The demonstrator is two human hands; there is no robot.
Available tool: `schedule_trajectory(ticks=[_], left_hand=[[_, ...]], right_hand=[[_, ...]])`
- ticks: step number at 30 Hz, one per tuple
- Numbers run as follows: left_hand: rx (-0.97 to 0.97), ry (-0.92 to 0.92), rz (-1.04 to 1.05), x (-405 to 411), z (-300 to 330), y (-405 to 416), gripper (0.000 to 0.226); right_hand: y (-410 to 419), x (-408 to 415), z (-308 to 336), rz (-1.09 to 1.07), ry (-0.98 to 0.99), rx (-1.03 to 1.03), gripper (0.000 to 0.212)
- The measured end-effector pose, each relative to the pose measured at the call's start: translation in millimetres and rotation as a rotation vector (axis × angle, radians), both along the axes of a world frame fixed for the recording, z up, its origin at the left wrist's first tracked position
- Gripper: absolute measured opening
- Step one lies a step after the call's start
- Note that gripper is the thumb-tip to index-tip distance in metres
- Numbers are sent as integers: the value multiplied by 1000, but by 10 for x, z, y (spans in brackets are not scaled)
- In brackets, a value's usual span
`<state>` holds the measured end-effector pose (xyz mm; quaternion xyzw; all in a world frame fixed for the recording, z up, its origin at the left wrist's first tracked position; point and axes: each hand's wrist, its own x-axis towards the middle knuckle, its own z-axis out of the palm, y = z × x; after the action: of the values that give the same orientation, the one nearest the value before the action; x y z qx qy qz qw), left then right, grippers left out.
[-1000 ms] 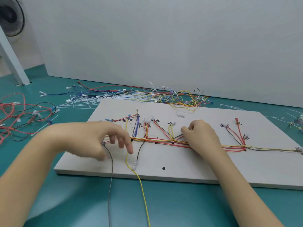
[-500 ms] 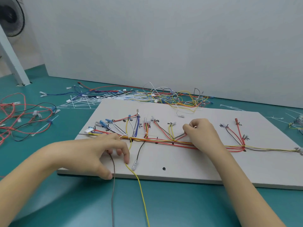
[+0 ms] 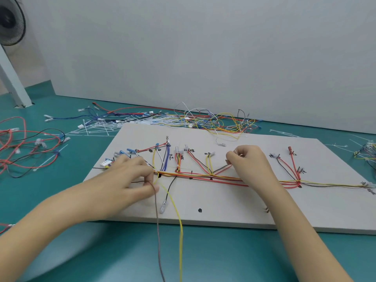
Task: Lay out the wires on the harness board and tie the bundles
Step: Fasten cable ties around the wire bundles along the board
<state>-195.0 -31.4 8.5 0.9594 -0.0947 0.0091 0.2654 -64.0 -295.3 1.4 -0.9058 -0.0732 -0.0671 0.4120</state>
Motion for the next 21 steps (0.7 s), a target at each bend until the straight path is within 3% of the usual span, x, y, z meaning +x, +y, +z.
schedule_trajectory(ticks=[3,5,7,10,13,15,21], left_hand=[[146,-168,138,9,67,-62,40],[269,-321,209,40,131,-173,54],[359,-409,233,87,193,-320,56],[452,-410,228,180,262,-543,50],[346,-396,173,296,261,-706,28],[191,-357,136,369,224,-739,32],[50,-245,146,411,172,-764,29]], right_hand=[[57,-80,100,70,56,160,27],[114,-185,180,223,231,369,31],[171,-293,265,432,476,498,49],[229,-398,327,708,719,477,76],[191,-412,347,803,677,399,48],[90,-377,363,828,664,382,30],[-36,-352,408,888,697,319,31]])
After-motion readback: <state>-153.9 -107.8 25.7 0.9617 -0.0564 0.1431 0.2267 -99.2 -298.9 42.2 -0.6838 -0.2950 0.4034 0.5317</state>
